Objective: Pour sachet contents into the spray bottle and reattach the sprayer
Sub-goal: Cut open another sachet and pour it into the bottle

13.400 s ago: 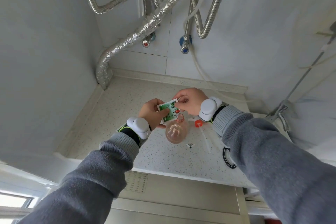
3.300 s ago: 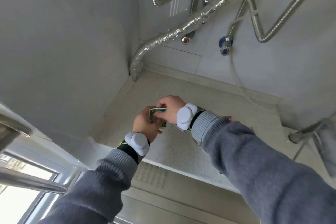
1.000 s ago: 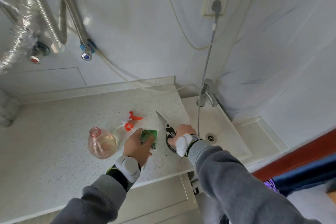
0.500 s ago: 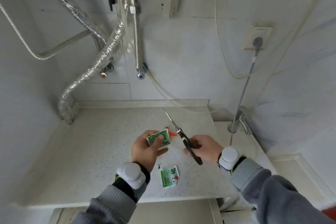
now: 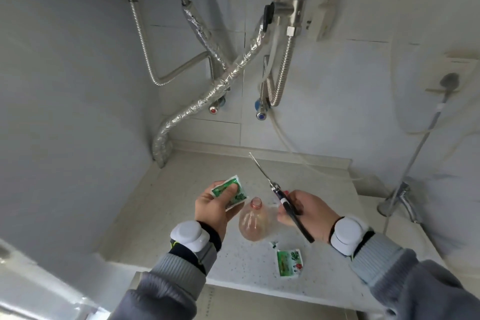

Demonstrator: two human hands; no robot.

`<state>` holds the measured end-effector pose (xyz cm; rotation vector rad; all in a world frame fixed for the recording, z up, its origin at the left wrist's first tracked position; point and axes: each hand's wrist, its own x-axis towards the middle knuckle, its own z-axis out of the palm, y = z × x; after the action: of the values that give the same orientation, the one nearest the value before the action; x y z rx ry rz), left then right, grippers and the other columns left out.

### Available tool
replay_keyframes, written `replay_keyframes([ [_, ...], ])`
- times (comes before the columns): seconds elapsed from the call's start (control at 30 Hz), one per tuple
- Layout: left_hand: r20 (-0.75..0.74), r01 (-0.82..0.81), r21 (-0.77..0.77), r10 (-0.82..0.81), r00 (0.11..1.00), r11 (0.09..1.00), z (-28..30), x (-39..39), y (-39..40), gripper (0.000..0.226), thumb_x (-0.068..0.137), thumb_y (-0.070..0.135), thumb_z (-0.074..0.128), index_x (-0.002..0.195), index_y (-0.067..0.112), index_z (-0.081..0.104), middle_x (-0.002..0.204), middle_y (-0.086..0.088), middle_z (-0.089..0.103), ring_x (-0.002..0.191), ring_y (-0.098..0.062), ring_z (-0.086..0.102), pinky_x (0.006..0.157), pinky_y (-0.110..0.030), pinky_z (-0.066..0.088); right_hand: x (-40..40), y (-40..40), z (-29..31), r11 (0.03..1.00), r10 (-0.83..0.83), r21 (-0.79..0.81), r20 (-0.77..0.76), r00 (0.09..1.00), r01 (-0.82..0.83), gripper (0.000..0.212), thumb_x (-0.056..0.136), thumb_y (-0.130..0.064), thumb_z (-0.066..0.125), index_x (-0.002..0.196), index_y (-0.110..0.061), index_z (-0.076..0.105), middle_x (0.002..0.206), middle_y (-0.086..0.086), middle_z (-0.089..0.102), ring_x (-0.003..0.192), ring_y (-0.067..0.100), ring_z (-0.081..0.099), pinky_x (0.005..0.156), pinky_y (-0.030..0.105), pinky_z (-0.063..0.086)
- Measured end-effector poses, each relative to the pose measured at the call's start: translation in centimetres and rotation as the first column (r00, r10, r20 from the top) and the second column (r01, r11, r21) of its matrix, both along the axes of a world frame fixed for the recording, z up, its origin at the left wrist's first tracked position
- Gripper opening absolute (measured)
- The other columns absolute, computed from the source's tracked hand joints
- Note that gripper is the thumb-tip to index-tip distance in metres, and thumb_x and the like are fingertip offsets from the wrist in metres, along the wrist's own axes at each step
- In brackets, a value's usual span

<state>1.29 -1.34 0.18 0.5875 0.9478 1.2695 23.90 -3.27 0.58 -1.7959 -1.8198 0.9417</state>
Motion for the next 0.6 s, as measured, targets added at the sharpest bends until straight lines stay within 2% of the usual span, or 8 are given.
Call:
replay_keyframes([
  [0.1, 0.119, 0.020, -0.008, -0.019, 0.993, 1.000, -0.3, -0.8, 0.3, 0.016, 0.074, -0.004, 0.071, 0.084, 0.003, 0.062, 0.078, -0.013, 0.070, 0.072, -0.025, 0.070, 0.076, -0.048, 0.059, -1.0, 0.5, 0.9, 0.999, 0.026, 0.028, 0.064, 0.998, -0.027, 0.044, 0.060, -0.060, 0.070, 0.087, -0.028, 0.058, 0.084, -0.008, 0.069, 0.077, 0.008, 0.065, 0.066, 0.021, 0.047],
  [0.23, 0.211, 0.042, -0.012, -0.039, 0.977, 0.999, -0.5, -1.0, 0.6, 0.018, 0.068, 0.001, 0.073, 0.085, 0.002, 0.067, 0.077, -0.013, 0.070, 0.074, -0.029, 0.069, 0.068, -0.046, 0.060, -1.5, 0.9, 1.5, 0.996, 0.040, 0.069, 0.115, 0.993, -0.048, 0.031, 0.073, -0.049, 0.075, 0.086, -0.029, 0.056, 0.082, -0.007, 0.069, 0.073, 0.006, 0.064, 0.062, 0.017, 0.044],
  [0.33, 0.206, 0.042, -0.032, -0.034, 0.978, 0.999, -0.6, -1.0, 1.1, 0.003, 0.072, 0.002, 0.072, 0.072, 0.004, 0.071, 0.077, -0.013, 0.068, 0.077, -0.030, 0.066, 0.065, -0.044, 0.061, -1.7, 1.0, 2.0, 0.994, 0.055, 0.079, 0.168, 0.984, -0.069, 0.028, 0.076, -0.051, 0.073, 0.082, -0.032, 0.053, 0.074, -0.010, 0.064, 0.065, 0.000, 0.057, 0.055, 0.013, 0.036],
  [0.37, 0.193, 0.041, -0.031, -0.035, 0.981, 0.999, -0.6, -1.0, 1.3, 0.007, 0.075, 0.002, 0.071, 0.069, 0.006, 0.072, 0.080, -0.015, 0.068, 0.079, -0.031, 0.065, 0.066, -0.045, 0.061, -1.8, 1.0, 2.2, 0.994, 0.057, 0.081, 0.175, 0.983, -0.072, 0.029, 0.075, -0.052, 0.073, 0.083, -0.032, 0.053, 0.074, -0.011, 0.063, 0.064, 0.000, 0.057, 0.055, 0.013, 0.037],
  [0.5, 0.158, 0.077, -0.005, -0.075, 0.985, 0.997, -0.4, -1.2, 2.1, 0.002, 0.078, 0.007, 0.070, 0.079, 0.007, 0.072, 0.095, -0.018, 0.070, 0.089, -0.032, 0.066, 0.077, -0.056, 0.057, -1.5, 1.1, 2.5, 0.994, 0.043, 0.090, 0.179, 0.983, -0.060, 0.034, 0.073, -0.054, 0.074, 0.089, -0.029, 0.057, 0.075, -0.009, 0.066, 0.068, 0.002, 0.060, 0.059, 0.015, 0.042],
  [0.6, 0.077, 0.049, -0.029, -0.047, 0.996, 0.998, -0.3, -1.3, 2.6, 0.011, 0.079, 0.009, 0.071, 0.089, 0.004, 0.069, 0.088, -0.017, 0.071, 0.081, -0.031, 0.069, 0.067, -0.049, 0.060, -1.4, 1.3, 2.7, 0.994, 0.038, 0.090, 0.190, 0.981, -0.056, 0.034, 0.069, -0.055, 0.076, 0.084, -0.033, 0.056, 0.071, -0.013, 0.064, 0.062, -0.006, 0.059, 0.053, 0.010, 0.039],
])
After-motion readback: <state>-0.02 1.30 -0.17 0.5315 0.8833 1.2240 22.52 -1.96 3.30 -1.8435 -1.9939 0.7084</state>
